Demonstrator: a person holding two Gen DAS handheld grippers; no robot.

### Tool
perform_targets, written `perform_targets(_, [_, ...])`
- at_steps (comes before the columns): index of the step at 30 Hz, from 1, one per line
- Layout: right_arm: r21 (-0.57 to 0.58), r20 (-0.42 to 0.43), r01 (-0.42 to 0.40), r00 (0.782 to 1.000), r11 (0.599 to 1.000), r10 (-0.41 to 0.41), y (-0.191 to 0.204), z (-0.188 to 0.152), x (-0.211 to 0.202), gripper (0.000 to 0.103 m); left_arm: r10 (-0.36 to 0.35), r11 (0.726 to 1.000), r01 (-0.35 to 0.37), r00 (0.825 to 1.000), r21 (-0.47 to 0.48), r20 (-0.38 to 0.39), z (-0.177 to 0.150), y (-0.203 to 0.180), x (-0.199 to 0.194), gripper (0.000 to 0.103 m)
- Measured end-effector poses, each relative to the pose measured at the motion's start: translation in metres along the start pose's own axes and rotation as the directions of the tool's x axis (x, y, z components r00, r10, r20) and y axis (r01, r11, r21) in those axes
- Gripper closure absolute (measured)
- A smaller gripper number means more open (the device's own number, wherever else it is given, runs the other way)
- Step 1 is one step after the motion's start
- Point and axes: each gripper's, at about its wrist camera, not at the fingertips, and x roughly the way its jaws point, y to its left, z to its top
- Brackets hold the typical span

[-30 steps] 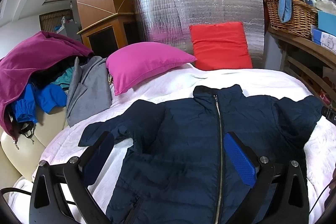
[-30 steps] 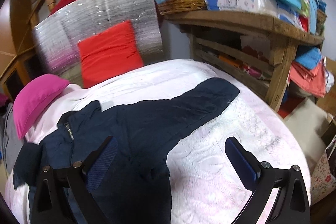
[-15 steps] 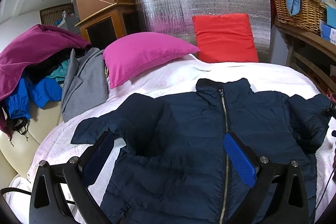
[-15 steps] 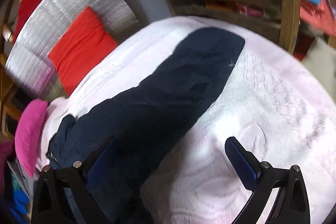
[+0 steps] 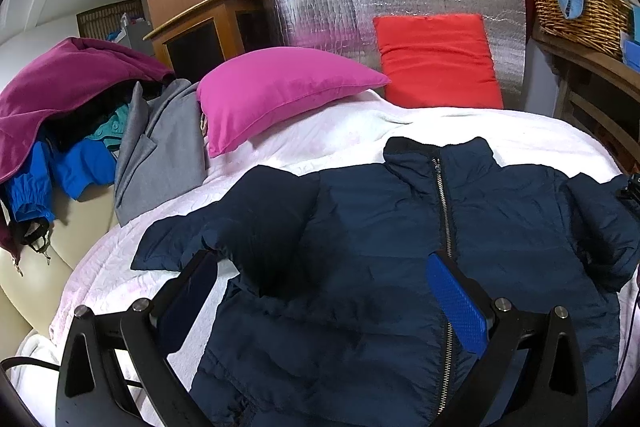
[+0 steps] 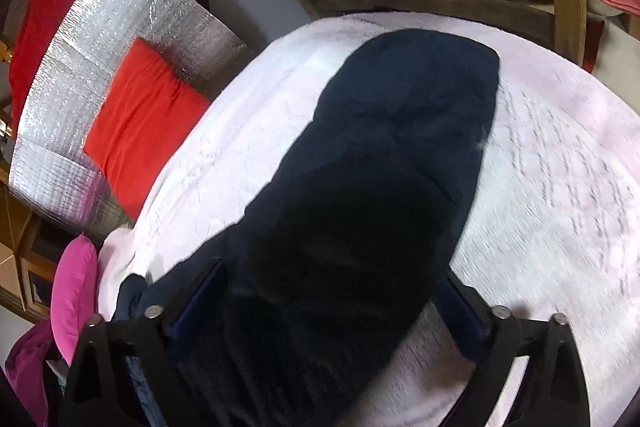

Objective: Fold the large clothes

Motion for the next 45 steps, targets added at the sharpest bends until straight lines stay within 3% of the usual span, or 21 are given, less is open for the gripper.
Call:
perform_targets(2, [-0.001, 0.014, 0.006, 1.0, 1.0, -0.006, 0.002, 0.003, 0.002, 0.02, 0.001, 1.0, -0.001, 1.0, 0.0, -0.002, 0.0, 0.001, 0.001, 0.0])
perform_targets(6, [0.008, 0.023, 0.001, 1.0, 1.0, -0.001, 0.003, 0.007, 0.009, 0.06, 0.003, 1.0, -0.003, 1.0, 0.003, 0.0, -0.001, 0.002, 0.002, 0.0])
perform_targets(9, [-0.006, 0.048, 0.006, 0.999, 1.0, -0.006, 0.005, 0.006, 0.003, 0.077, 0.002, 1.0, -0.002, 1.0, 0.0, -0.002, -0.001, 0.004, 0.004, 0.0])
perform_targets(12, [-0.07, 0.101, -0.016, 0.995, 0.997, 0.023, 0.021, 0.004, -0.01, 0.082, 0.004, 1.0, -0.004, 1.0, -0.005, 0.0, 0.0, 0.006, 0.004, 0.0])
perform_targets(16, [-0.194, 0.163, -0.074, 0.981, 0.978, 0.106, 0.062, -0.008, -0.035, 0.082, 0.007, 1.0, -0.007, 1.0, -0.011, 0.006, -0.001, 0.011, 0.002, 0.0])
perform_targets(20, [-0.318, 0.143, -0.197, 0.957, 0.927, 0.253, 0.109, -0.037, -0.062, 0.082, 0.014, 1.0, -0.015, 1.0, -0.023, -0.004, -0.002, 0.017, 0.011, 0.0])
perform_targets(26, [-0.457, -0.02, -0.385, 0.906, 0.802, 0.423, 0.171, -0.109, -0.083, 0.082, 0.031, 0.998, -0.034, 0.998, -0.05, -0.046, -0.002, 0.035, 0.041, 0.0])
perform_targets(32, [-0.46, -0.271, -0.517, 0.856, 0.722, 0.44, 0.204, -0.193, -0.057, 0.081, 0.016, 0.997, -0.029, 0.987, -0.074, -0.162, -0.008, 0.055, 0.077, 0.0])
perform_targets(34, [-0.444, -0.36, -0.542, 0.837, 0.713, 0.412, 0.209, -0.221, -0.044, 0.068, 0.011, 0.995, -0.028, 0.984, -0.093, -0.18, -0.01, 0.063, 0.082, 0.0])
perform_targets(35, [-0.42, -0.414, -0.562, 0.817, 0.712, 0.401, 0.21, -0.233, -0.037, 0.043, 0.008, 0.994, -0.027, 0.983, -0.102, -0.182, -0.01, 0.066, 0.082, 0.0])
perform_targets(36, [-0.377, -0.464, -0.588, 0.788, 0.715, 0.404, 0.209, -0.242, -0.03, 0.025, 0.002, 0.994, -0.022, 0.983, -0.109, -0.182, -0.01, 0.068, 0.082, 0.0])
perform_targets(38, [-0.31, -0.508, -0.605, 0.758, 0.734, 0.41, 0.199, -0.253, -0.026, 0.023, -0.019, 0.992, -0.002, 0.984, -0.124, -0.175, -0.009, 0.071, 0.078, 0.0])
perform_targets(42, [-0.255, -0.522, -0.617, 0.736, 0.744, 0.431, 0.164, -0.249, -0.054, 0.023, -0.069, 0.989, 0.049, 0.987, -0.139, -0.143, -0.006, 0.071, 0.07, 0.0])
perform_targets(44, [-0.234, -0.483, -0.631, 0.735, 0.739, 0.475, 0.148, -0.23, -0.074, 0.023, -0.113, 0.986, 0.096, 0.986, -0.133, -0.123, -0.006, 0.063, 0.065, 0.0])
perform_targets(45, [-0.232, -0.436, -0.626, 0.751, 0.745, 0.496, 0.134, -0.216, -0.087, 0.023, -0.132, 0.985, 0.118, 0.984, -0.125, -0.116, -0.005, 0.059, 0.063, 0.0])
